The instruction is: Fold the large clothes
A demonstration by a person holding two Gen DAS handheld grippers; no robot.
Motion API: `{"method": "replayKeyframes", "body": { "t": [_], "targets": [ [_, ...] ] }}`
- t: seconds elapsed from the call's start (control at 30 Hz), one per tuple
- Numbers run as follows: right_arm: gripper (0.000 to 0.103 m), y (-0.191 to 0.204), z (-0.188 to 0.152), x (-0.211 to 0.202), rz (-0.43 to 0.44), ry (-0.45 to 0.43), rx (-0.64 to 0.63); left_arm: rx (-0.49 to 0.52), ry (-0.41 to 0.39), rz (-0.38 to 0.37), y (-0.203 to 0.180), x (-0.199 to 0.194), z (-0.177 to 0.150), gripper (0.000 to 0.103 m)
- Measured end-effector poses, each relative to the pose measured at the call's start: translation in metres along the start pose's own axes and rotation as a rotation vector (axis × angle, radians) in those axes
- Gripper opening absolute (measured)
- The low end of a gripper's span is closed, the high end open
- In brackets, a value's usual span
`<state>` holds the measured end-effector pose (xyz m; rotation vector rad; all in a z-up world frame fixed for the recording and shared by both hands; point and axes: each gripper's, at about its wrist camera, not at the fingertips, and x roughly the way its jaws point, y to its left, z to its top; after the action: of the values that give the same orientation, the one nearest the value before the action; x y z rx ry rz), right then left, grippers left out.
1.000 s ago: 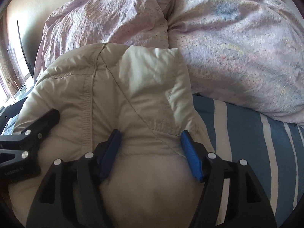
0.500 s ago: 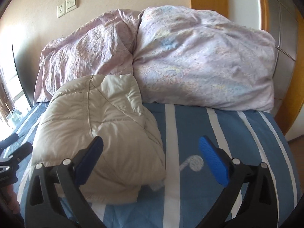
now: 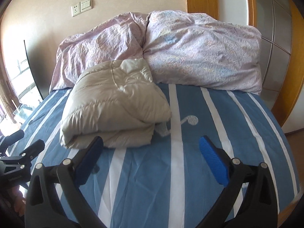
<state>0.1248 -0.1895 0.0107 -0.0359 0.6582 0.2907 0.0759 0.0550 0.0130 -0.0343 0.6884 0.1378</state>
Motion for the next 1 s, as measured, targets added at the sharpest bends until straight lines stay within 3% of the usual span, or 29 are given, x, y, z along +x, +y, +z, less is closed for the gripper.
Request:
{"method": "replayKeyframes", "body": {
  "t": [0.2, 0.47, 1.0],
  "targets": [
    [0.101, -0.002, -0.022, -0.024, -0.02, 0.011, 0.005, 0.025, 0.02, 0.003, -0.011, -0.018, -0.019, 0.102],
    [0.101, -0.004, -0.042, -0.043, -0.017, 0.018, 0.027, 0.042, -0.007, -0.006, -0.021, -0.037, -0.015, 0.102],
    [0.101, -0.002, -0.046, -0.051, -0.032, 0.011, 0.028, 0.04, -0.013, -0.01, -0.025, -0.045, -0.017, 0.102]
  ]
}}
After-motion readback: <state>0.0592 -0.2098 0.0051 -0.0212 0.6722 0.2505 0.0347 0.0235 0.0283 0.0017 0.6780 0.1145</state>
